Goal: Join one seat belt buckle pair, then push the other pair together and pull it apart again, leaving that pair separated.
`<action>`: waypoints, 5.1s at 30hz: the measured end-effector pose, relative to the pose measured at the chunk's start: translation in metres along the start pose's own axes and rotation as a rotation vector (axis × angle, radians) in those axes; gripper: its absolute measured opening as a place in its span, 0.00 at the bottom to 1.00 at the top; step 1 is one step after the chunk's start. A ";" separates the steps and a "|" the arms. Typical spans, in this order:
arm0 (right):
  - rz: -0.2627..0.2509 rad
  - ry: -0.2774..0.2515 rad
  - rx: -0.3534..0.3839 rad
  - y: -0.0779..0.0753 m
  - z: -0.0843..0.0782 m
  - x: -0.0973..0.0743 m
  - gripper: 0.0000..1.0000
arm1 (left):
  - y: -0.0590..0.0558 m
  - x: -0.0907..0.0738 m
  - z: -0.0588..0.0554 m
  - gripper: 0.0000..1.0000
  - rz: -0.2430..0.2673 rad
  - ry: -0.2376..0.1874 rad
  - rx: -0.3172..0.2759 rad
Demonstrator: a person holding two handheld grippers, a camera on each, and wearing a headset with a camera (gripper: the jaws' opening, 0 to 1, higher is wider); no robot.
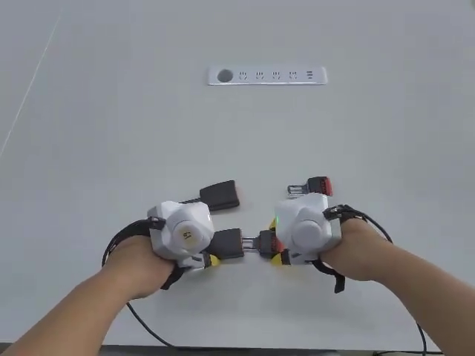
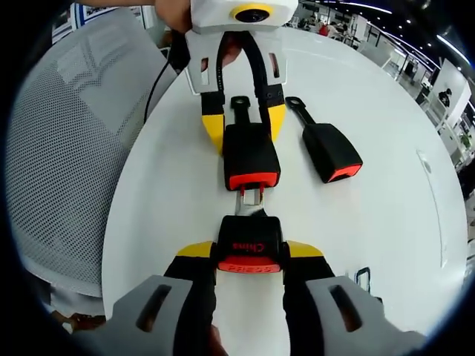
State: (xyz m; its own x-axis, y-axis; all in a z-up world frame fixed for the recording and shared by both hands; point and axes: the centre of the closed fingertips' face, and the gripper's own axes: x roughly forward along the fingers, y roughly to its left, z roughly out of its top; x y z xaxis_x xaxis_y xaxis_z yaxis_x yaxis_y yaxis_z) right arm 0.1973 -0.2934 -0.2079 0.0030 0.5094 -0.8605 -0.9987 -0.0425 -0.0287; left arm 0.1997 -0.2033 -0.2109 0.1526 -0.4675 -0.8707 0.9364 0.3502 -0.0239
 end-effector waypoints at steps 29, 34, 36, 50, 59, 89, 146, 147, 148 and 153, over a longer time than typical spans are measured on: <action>0.049 0.074 -0.068 -0.009 0.002 0.007 0.32 | -0.002 0.001 0.002 0.32 -0.068 0.091 0.175; 0.053 0.073 -0.053 -0.008 0.002 0.007 0.32 | -0.002 0.001 0.003 0.31 -0.072 0.101 0.185; 0.054 0.072 -0.054 -0.008 0.003 0.007 0.32 | -0.002 0.001 0.003 0.31 -0.074 0.099 0.187; 0.057 0.043 -0.041 -0.007 0.016 0.015 0.31 | -0.002 0.001 0.003 0.31 -0.080 0.103 0.199; 0.050 0.041 -0.026 -0.007 0.017 0.016 0.31 | -0.002 0.007 0.002 0.31 -0.082 0.099 0.201; 0.038 -0.010 0.055 -0.005 0.017 0.012 0.30 | 0.002 0.000 0.000 0.30 -0.097 0.044 0.165; 0.001 -0.062 0.129 0.002 0.015 0.012 0.32 | -0.003 -0.002 0.001 0.32 -0.069 0.040 0.139; 0.000 -0.061 0.127 0.002 0.016 0.012 0.32 | -0.003 -0.002 0.001 0.32 -0.068 0.041 0.140; -0.002 -0.061 0.125 0.003 0.015 0.012 0.32 | -0.003 -0.002 0.001 0.32 -0.069 0.041 0.141; -0.008 -0.059 0.120 0.003 0.016 0.012 0.32 | -0.003 -0.001 0.001 0.33 -0.076 0.040 0.141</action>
State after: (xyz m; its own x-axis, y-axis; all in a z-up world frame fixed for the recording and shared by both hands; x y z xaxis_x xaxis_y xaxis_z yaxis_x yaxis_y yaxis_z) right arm 0.1941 -0.2739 -0.2103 0.0117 0.5590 -0.8291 -0.9976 0.0633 0.0287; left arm 0.1971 -0.2047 -0.2090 0.0697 -0.4546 -0.8880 0.9802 0.1964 -0.0236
